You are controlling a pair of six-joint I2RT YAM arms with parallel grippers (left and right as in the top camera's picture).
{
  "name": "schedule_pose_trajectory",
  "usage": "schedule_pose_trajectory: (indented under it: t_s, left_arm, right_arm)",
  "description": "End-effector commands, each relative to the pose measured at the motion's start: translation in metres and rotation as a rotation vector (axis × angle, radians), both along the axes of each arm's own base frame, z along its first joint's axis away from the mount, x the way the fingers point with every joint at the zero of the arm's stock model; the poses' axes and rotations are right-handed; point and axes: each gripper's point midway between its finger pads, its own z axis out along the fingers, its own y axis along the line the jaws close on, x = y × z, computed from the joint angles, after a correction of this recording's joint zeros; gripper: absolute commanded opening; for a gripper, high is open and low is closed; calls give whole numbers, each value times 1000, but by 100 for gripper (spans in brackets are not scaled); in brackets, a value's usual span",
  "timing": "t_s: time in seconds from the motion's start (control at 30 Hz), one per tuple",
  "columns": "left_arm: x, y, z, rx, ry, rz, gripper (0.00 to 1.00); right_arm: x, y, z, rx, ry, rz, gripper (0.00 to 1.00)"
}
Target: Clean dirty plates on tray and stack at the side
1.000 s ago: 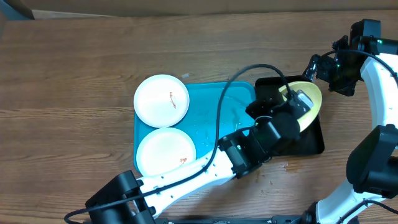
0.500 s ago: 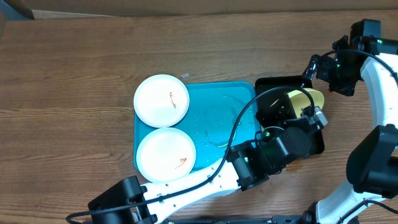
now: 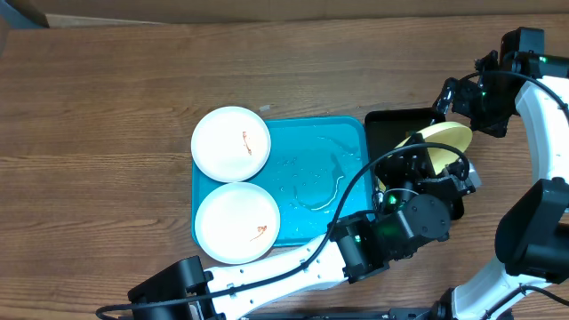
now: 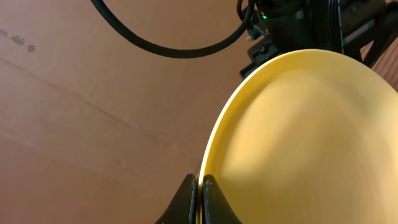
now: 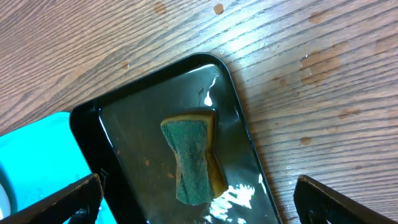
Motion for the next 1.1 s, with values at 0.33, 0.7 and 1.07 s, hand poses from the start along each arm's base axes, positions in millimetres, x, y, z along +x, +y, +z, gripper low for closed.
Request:
schedule_pose_trajectory:
  t_s: [0.33, 0.7, 1.07]
  left_arm:
    - [2, -2, 25, 3, -84, 13, 4]
    - [4, 3, -4, -131, 68, 49, 4]
    - [25, 30, -80, -403, 502, 144, 4]
  right_arm:
    - [3, 0, 16, -5, -47, 1, 100]
    - [3, 0, 16, -5, -47, 1, 100]
    - [3, 0, 16, -5, -47, 1, 100]
